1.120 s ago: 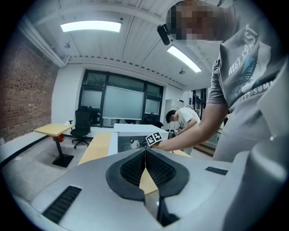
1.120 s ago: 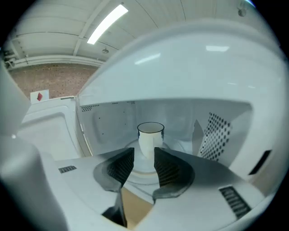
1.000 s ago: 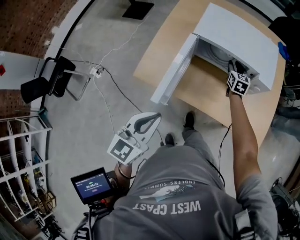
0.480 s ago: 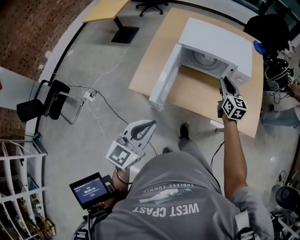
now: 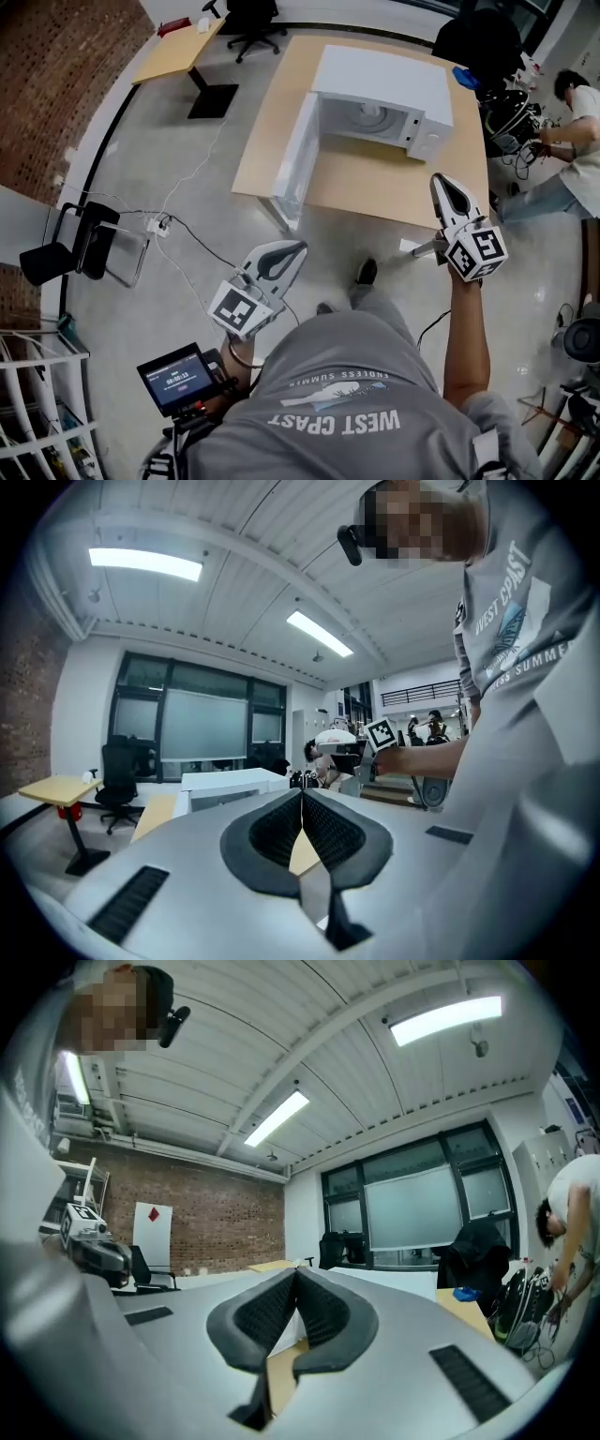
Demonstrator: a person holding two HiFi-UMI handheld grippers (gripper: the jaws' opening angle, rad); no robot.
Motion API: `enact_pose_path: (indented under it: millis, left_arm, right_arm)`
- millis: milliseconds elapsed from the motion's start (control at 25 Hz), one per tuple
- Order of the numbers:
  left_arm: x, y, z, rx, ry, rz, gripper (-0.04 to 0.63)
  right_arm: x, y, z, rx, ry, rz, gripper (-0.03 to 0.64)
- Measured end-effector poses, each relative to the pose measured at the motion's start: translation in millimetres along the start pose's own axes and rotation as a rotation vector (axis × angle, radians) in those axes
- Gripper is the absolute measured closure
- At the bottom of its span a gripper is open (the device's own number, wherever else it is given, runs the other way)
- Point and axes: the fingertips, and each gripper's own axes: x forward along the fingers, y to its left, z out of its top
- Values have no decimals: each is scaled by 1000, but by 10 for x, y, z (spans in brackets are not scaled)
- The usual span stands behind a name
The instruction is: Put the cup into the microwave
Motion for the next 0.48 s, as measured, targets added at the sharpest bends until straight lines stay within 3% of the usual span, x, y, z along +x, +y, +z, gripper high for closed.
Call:
enact_pose_path:
  millis: [280,480]
  left_arm:
    - [386,-656,131,36,-22,-124,574]
    - [564,-1206,175,62,-23,-173,574]
  right_arm:
    - [-952,198,687,-108,-45,31,600]
    - [-1704,155,818,-127,-69,3,600]
